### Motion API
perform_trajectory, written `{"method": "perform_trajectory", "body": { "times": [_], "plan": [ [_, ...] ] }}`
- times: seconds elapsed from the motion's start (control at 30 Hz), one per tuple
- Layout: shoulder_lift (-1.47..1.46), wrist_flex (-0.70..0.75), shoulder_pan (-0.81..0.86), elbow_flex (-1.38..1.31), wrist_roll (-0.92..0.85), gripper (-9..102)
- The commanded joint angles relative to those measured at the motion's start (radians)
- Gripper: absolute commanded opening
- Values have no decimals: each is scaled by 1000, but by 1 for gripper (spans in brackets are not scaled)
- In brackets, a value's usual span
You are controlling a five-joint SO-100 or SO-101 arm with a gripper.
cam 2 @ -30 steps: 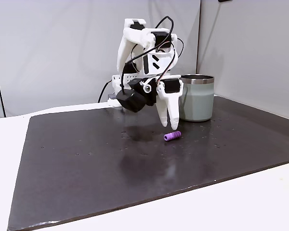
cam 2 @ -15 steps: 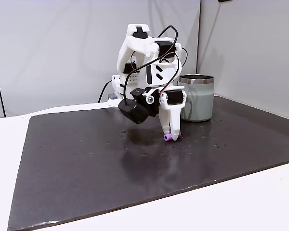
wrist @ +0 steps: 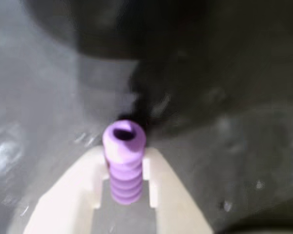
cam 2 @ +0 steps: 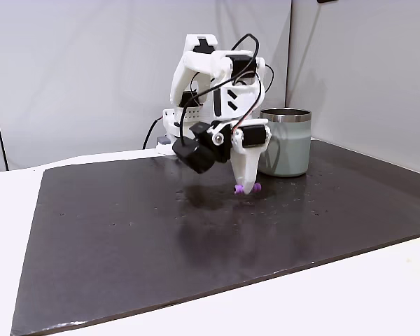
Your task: Grasp a pengrip and put it in the cup.
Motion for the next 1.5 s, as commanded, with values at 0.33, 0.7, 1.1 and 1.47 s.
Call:
{"method": "perform_trajectory", "body": {
  "times": [0.33,0.7,1.1,1.47],
  "plan": [
    [546,242,-58,-57,25,0],
    [620,437,-345,-133,60,0],
    [615,468,-546,11,58,0],
    [618,466,-546,32,92,17]
  ]
}}
